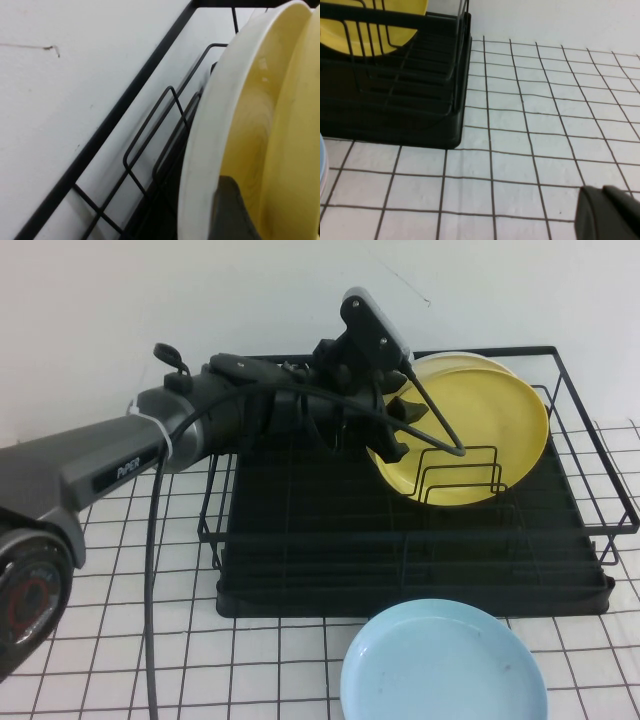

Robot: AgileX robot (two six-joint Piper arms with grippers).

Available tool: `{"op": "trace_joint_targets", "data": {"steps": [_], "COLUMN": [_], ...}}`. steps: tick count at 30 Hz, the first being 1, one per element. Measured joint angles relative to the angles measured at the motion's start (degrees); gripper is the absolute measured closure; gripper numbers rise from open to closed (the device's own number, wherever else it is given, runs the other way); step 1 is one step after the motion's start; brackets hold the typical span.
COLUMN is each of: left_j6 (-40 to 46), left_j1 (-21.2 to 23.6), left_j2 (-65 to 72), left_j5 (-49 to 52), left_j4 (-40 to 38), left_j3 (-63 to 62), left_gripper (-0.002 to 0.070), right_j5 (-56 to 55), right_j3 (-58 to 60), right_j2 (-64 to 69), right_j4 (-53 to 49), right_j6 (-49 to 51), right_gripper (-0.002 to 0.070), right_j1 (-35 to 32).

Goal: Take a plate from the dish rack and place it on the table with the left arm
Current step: Grasp the plate from the shelf, then place the plate from the table

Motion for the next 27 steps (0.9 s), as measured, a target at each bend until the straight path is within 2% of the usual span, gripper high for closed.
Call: {"op": "trace_joint_targets", "data": {"steps": [3, 5, 7, 9, 11, 20, 27], "left_j6": [2.43, 3.52, 3.88, 4.15, 4.51, 5.15, 5.15], "left_j1": [0.00, -0.10, -0.21, -0.21, -0.21, -0.21, -0.21], "left_j2": [0.70, 1.00, 1.13, 1.22, 1.22, 0.22, -8.31], "left_j5": [-0.35, -1.12, -2.10, -2.10, -0.58, 1.70, 1.65], "left_j4": [-2.61, -4.09, -4.51, -5.27, -7.10, -9.11, -9.24], "left_j3": [0.00, 0.00, -0.03, -0.03, -0.03, -1.13, -1.13], "left_gripper": [0.0335, 0.0363, 0.0440, 0.0552, 0.0614, 0.0619, 0.0619], "right_j5": [0.00, 0.00, 0.00, 0.00, 0.00, 0.00, 0.00], "right_j3": [0.00, 0.00, 0.00, 0.00, 0.00, 0.00, 0.00], "right_j2": [0.00, 0.00, 0.00, 0.00, 0.00, 0.00, 0.00], "right_j4": [0.00, 0.00, 0.00, 0.00, 0.00, 0.00, 0.00], "right_j6": [0.00, 0.00, 0.00, 0.00, 0.00, 0.00, 0.00], "right_gripper": [0.0680, 0.0680, 0.0680, 0.0680, 0.0680, 0.0680, 0.0680], "right_j1": [0.00, 0.00, 0.00, 0.00, 0.00, 0.00, 0.00]}}
